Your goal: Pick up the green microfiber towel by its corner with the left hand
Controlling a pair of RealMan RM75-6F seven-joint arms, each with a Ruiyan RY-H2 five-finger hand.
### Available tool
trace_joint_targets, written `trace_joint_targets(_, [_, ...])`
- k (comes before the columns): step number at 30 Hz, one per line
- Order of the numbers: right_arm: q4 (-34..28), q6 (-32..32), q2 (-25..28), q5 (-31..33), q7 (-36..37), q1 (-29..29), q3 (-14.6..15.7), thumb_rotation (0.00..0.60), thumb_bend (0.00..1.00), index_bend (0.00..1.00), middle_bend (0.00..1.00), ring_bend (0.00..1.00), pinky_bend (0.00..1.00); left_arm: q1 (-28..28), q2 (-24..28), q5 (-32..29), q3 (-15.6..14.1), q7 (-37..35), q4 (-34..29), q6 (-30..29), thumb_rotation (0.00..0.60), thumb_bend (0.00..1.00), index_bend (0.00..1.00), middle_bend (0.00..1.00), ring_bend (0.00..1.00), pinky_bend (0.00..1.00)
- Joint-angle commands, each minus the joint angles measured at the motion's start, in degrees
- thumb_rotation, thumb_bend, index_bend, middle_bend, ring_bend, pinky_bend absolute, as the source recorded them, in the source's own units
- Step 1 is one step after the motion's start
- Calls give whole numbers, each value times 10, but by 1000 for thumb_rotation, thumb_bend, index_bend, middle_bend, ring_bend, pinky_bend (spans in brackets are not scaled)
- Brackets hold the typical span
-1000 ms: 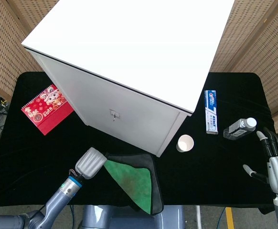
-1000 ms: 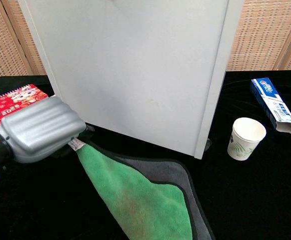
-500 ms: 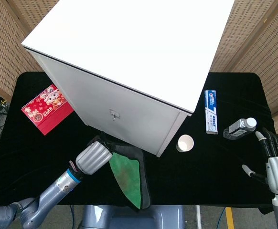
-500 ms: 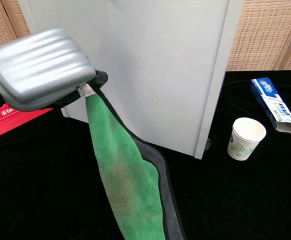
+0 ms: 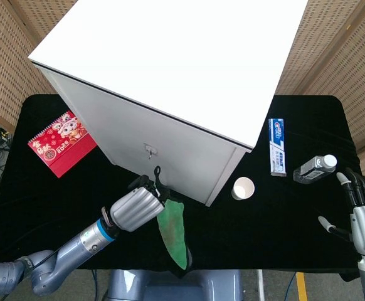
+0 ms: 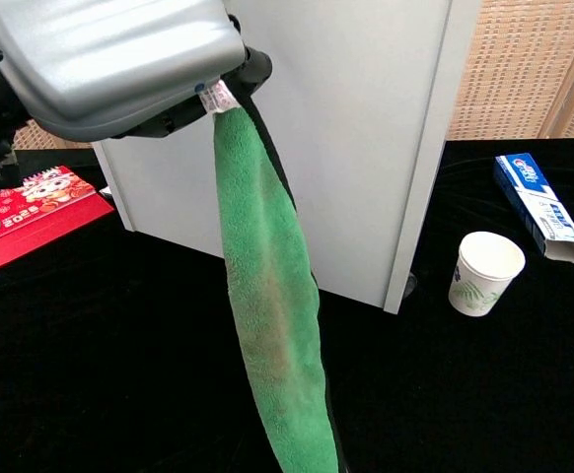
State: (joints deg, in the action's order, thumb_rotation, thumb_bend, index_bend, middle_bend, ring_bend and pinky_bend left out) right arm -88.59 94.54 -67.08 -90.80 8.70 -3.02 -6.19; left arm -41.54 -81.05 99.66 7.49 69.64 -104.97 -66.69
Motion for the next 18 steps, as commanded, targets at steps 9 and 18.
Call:
trace_joint_targets(9, [-1, -4, 0, 1, 1, -1, 1, 600, 167, 23, 0, 0, 0, -2, 22, -8, 34, 22, -24, -1, 600, 598, 665, 956, 873, 788])
trace_joint_targets(18, [-3, -3, 0, 0, -3, 0, 1, 600, 167, 22, 0, 0, 0, 5, 29, -4, 30, 24, -28, -1, 600, 597, 665, 956, 873, 788])
